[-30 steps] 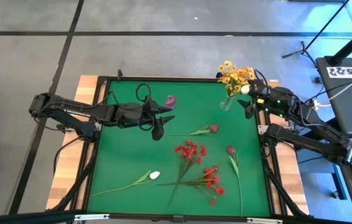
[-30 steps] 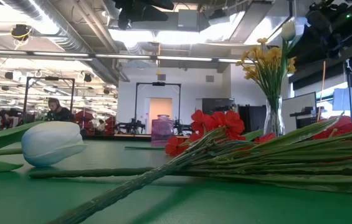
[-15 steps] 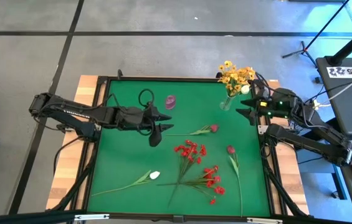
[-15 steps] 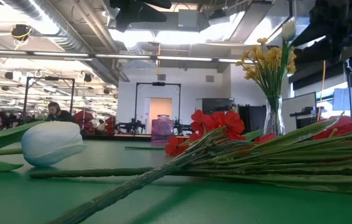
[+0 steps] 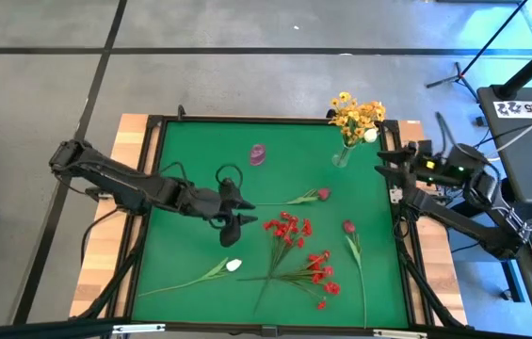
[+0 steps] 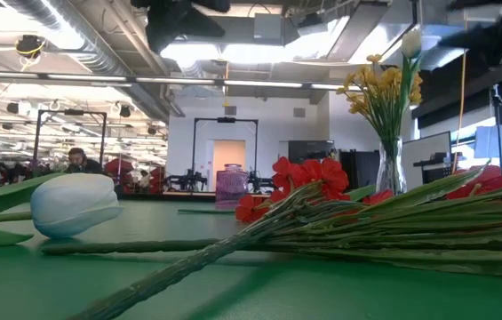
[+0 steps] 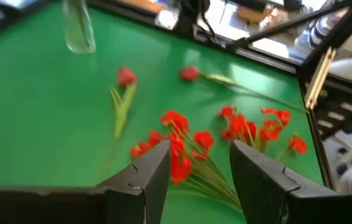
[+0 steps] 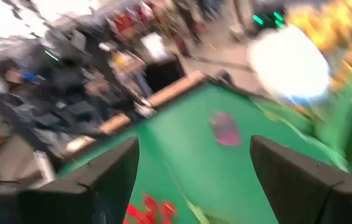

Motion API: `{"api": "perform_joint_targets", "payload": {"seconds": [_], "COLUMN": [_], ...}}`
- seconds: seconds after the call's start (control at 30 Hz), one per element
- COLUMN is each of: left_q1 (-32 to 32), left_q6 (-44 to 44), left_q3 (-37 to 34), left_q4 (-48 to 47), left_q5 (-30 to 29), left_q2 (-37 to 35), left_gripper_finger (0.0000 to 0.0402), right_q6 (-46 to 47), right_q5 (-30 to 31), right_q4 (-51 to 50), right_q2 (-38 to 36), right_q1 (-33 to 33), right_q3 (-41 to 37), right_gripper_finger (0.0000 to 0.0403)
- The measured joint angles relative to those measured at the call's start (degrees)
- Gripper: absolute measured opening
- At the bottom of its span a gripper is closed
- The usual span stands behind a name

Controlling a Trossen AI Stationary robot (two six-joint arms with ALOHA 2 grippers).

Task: Sort flowers into vase by color
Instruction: Put the top red flowers into the pink vase

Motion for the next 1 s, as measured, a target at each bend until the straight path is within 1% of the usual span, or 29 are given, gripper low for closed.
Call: {"api": "perform_joint_targets", "payload": {"seconds": [0.03,0.1,0.17,0.27,0.4,0.53,0.67,0.8,1.0], "left_q1": [-0.60,-1.47,-2.09,-2.88,-3.62,-4.45,-5.19,-5.81,-5.57], "left_q6": [-1.16,-3.67,-6.44,-11.14,-16.95,-21.29,-24.11,-25.19,-25.19], "left_q3": [0.00,0.00,0.00,0.00,-0.02,-0.02,-0.02,-0.04,-0.06], "left_q4": [-0.16,-0.12,-0.03,0.38,1.16,3.15,5.87,8.78,11.37], "left_q5": [0.07,2.01,4.05,4.92,7.46,8.95,10.15,10.27,8.52], "left_q2": [1.08,3.56,6.13,9.93,14.78,18.61,20.83,21.55,21.55], "left_gripper_finger": [0.0159,0.0159,0.0159,0.0159,0.0159,0.0159,0.0159,0.0159,0.0159], "right_q6": [0.19,0.27,0.42,0.42,-0.22,-1.09,-1.70,-0.44,-1.23], "right_q5": [-1.26,-3.55,-5.18,-6.74,-5.62,-1.88,-0.58,2.72,-0.59], "right_q4": [1.85,5.86,9.37,13.03,14.74,16.17,17.98,20.15,25.37], "right_q2": [-0.51,-1.14,-1.21,-1.20,-1.20,-1.15,0.18,1.54,5.34], "right_q1": [0.00,-0.04,-0.04,-0.04,-0.04,-0.04,-0.04,-0.04,-0.04], "right_q3": [0.00,0.02,0.03,0.02,0.02,0.02,0.02,0.02,0.00], "right_gripper_finger": [0.0305,0.0305,0.0305,0.0305,0.0305,0.0305,0.0296,0.0276,0.0247]}}
